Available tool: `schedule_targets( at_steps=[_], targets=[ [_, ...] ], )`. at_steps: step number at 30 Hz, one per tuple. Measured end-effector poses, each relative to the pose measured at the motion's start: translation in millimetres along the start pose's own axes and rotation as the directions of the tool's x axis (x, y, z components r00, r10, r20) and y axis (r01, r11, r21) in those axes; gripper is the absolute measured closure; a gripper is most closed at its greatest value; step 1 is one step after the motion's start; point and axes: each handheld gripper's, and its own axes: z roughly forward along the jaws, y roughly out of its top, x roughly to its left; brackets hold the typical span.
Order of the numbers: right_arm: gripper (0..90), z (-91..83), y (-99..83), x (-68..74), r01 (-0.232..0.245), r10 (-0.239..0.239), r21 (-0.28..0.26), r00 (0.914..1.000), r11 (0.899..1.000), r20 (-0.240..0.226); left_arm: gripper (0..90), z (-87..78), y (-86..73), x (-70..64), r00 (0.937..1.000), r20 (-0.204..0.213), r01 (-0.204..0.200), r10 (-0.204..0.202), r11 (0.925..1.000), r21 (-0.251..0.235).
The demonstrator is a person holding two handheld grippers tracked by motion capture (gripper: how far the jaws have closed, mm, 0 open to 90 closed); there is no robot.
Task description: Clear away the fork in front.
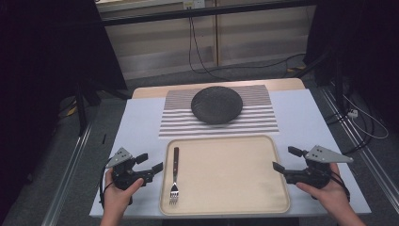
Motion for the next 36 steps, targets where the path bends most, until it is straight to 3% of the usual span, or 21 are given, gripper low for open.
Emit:
schedule_targets(
  at_steps=[17, 23, 36],
  targets=[
    [16.4, -5.7, -8.5, -6.5, 0.000, 0.000, -0.006, 0.9999, 1.000, 0.015, 12.9, -4.7, -7.2, 2.2, 0.9996, 0.006, -0.028, 0.028, 0.9996, 0.008],
    [16.4, -5.0, -10.8, -6.4, 0.001, -0.001, -0.001, 0.9999, 1.000, 0.014, 11.4, -6.9, -9.6, 5.6, 0.9999, 0.005, -0.011, 0.011, 0.9999, -0.002],
    [16.6, -6.5, -13.7, -7.7, 0.014, -0.014, 0.003, 0.9998, 1.000, 0.013, 10.5, -7.2, -15.4, 6.3, 0.9997, 0.008, -0.025, 0.025, 0.9997, 0.003]
  ],
)
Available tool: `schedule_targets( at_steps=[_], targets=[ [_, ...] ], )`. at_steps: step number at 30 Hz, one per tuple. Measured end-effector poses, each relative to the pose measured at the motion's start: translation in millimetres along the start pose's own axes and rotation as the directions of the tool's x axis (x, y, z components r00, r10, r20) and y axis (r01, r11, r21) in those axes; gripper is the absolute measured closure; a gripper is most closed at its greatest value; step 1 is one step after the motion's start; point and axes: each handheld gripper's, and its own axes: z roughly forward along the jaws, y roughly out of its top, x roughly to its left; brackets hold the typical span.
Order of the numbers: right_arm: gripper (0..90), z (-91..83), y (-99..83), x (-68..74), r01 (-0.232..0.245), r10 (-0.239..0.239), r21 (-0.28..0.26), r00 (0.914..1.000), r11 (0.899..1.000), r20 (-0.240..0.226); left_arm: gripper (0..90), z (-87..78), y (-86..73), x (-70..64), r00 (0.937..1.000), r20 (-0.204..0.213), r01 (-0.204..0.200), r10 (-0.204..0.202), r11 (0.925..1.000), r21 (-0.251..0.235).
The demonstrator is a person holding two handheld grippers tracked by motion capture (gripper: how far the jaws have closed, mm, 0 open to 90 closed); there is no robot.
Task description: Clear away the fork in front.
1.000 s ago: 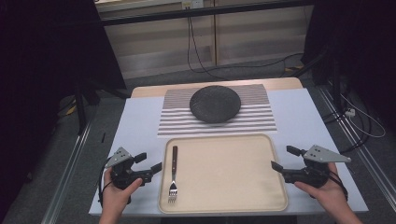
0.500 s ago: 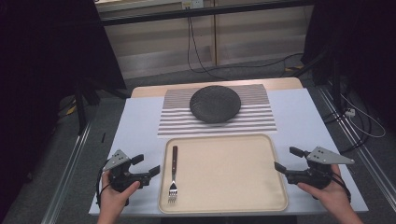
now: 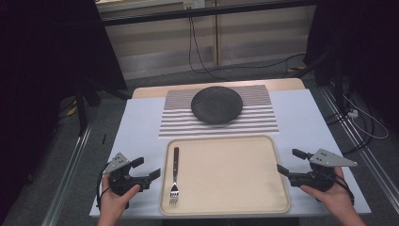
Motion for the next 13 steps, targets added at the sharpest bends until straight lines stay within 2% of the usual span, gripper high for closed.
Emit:
schedule_targets(
  at_steps=[13],
  targets=[
    [16.6, 0.2, -2.0, 0.3, 0.010, -0.010, 0.006, 0.9999, 1.000, -0.006, 9.9, -0.6, -4.2, 0.0, 1.0000, 0.001, -0.001, 0.001, 1.0000, 0.005]
  ],
)
